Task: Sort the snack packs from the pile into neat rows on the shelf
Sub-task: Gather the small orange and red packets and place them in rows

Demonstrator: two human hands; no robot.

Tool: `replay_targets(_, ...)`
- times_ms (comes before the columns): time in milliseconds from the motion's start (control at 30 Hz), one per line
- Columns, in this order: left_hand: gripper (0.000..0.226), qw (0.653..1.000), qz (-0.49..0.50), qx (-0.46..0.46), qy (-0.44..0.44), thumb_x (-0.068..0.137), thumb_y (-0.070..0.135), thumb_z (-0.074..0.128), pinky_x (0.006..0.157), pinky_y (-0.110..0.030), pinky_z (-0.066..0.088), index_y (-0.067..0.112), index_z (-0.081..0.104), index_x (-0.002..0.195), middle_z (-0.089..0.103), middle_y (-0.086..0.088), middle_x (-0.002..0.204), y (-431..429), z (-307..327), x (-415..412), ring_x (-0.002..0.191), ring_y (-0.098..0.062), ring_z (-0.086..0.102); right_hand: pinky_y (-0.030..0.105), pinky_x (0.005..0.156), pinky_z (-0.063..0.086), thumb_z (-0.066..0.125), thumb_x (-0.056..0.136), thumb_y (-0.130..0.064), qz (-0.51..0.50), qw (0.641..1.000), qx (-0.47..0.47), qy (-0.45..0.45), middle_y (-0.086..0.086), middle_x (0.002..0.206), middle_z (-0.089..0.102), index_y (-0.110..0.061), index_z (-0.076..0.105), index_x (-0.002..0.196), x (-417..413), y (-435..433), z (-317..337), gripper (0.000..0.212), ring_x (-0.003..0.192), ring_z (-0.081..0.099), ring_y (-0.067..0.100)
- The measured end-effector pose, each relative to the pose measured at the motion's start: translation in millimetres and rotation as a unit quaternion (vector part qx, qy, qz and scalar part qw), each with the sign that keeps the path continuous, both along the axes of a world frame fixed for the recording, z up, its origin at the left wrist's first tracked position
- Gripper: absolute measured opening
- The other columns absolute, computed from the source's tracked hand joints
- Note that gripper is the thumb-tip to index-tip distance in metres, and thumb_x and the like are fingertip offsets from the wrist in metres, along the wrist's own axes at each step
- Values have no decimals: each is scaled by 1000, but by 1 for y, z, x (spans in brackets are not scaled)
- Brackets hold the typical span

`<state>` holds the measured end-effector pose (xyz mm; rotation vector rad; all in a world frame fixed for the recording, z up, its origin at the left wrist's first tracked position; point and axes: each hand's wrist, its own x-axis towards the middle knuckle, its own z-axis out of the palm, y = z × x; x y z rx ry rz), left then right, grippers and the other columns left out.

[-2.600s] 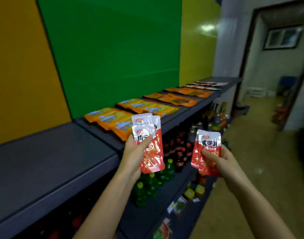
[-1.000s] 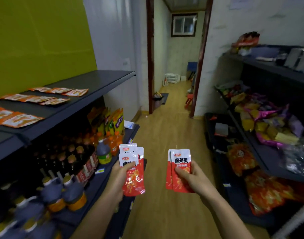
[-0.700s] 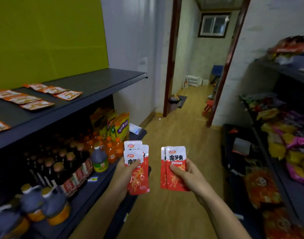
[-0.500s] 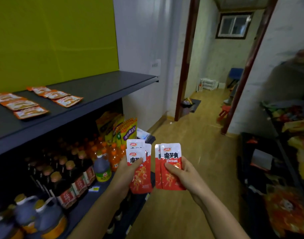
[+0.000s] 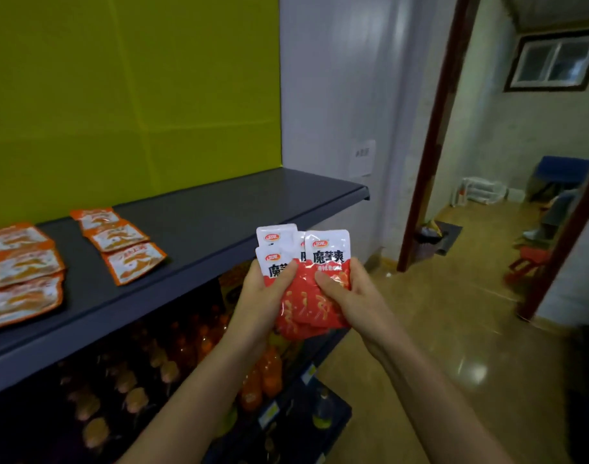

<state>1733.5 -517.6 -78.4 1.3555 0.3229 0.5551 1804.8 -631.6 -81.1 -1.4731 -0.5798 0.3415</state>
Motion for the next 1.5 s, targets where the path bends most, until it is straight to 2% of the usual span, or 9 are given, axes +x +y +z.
replay_targets(100,36,999,46,14,-20,87,17,60,78,-31,57,17,54,122,69,-4,111,24,11,16,98,-20,68,15,64,56,57,89,-29,56,998,-9,-33,-14,99,61,-34,43,107,27,32,14,23,82,62,2)
replay_targets(333,32,975,217,5,-40,88,10,58,75,-31,56,9,53,120,67,-10,110,77,30,51,93,-22,66,36,86,53,56,89,-36,124,979,-60,-151,-2,105,61,-26,44,104,87,112,31,22,96,62,13)
replay_targets(500,33,939,341,4,-47,89,9,58,70,-31,57,8,51,121,67,-10,110,111,46,69,90,-19,67,41,88,49,45,94,-31,183,973,-67,-121,8,108,64,-20,50,99,139,161,51,13,99,63,24)
replay_targets(667,23,913,407,-11,-28,88,9,57,80,-43,55,15,56,111,68,-10,106,130,57,69,86,-21,66,27,65,47,42,93,-20,251,964,-56,-67,4,96,64,-20,52,99,173,217,56,11,79,62,15)
replay_targets(800,32,894,449,11,-10,89,6,56,88,-48,51,7,54,120,66,-14,111,140,66,61,91,-26,65,32,76,48,52,90,-18,285,940,-131,-131,12,108,66,-16,51,93,184,270,42,4,92,63,22)
replay_targets(967,23,875,482,39,19,89,8,56,67,-35,55,13,56,112,67,-1,92,157,76,45,78,-16,65,35,87,48,55,88,-16,288,922,-174,-191,14,113,66,-8,62,99,175,324,43,15,105,62,28)
replay_targets(1167,25,857,513,33,43,88,12,59,83,-50,53,12,58,112,68,-9,107,173,84,22,92,-26,66,34,87,46,59,87,-28,254,893,-233,-290,15,121,63,-6,64,114,165,370,43,36,113,57,32)
replay_targets(1300,20,854,520,20,22,88,9,57,52,-25,56,13,59,108,68,-3,88,183,90,13,66,-11,65,34,87,45,56,89,-33,210,885,-247,-334,18,125,59,-6,61,118,162,385,40,40,115,54,35)
replay_targets(1500,20,860,509,18,44,89,9,56,45,-19,54,10,58,109,67,-2,83,188,88,8,50,-4,66,38,89,46,51,93,-34,188,860,-274,-388,20,126,56,0,58,118,159,391,37,44,116,52,36)
